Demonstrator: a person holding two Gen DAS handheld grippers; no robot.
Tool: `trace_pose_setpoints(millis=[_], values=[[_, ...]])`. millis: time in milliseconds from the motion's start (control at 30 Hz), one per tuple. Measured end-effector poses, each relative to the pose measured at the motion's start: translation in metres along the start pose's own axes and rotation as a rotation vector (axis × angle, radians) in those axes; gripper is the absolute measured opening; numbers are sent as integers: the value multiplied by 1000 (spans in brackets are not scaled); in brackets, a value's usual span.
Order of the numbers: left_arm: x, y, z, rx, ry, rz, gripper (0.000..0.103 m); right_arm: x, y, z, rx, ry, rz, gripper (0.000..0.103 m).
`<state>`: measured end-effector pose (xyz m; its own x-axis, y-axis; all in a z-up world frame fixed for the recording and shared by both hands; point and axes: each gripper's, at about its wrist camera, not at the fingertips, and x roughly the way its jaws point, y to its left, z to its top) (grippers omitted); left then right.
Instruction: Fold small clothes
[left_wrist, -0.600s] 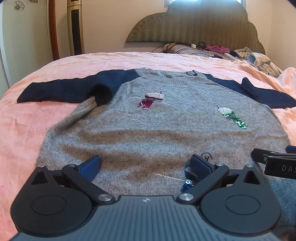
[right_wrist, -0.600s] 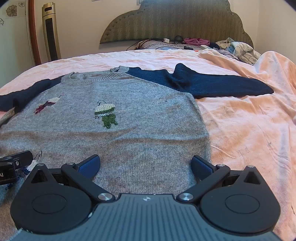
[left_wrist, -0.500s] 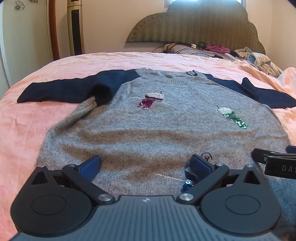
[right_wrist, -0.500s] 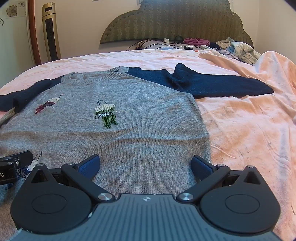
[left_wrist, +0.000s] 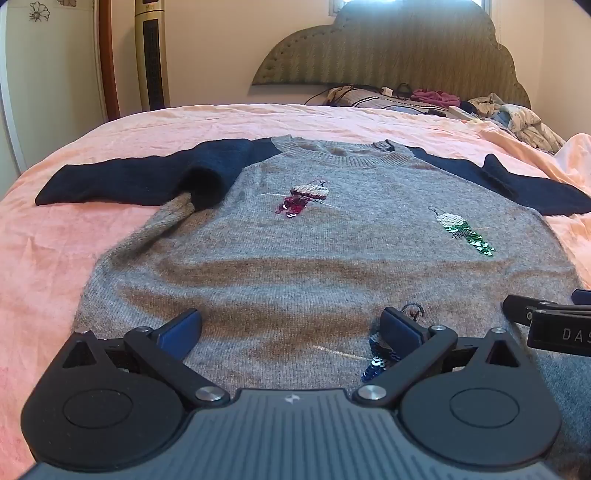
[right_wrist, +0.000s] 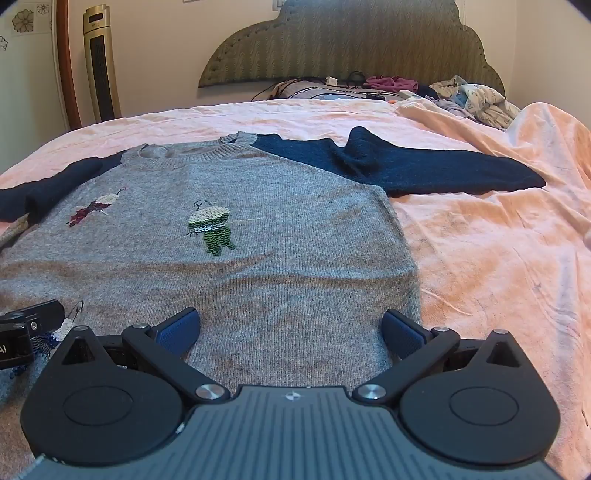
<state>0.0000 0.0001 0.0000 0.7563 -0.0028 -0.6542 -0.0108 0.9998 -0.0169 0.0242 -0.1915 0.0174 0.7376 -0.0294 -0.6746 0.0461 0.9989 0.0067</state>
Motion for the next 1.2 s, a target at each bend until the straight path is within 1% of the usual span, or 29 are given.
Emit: trace_pose_setpoints(millis=[267, 433, 533, 633, 1200], values=[[0, 0, 0, 7, 1, 12, 103, 1, 1, -1, -2, -1, -2, 103], [1, 0, 1, -6, -1, 8, 103, -1, -1, -1, -1, -4, 2, 103], [-1, 5, 0, -21, -7, -7, 103, -2, -3, -2, 1, -5, 13, 103], [0, 0, 1, 3, -1, 13, 103, 0, 1, 0, -12, -3, 1, 103], [0, -2, 0, -7, -3, 5, 103, 1, 2, 0, -11, -1, 3, 103]])
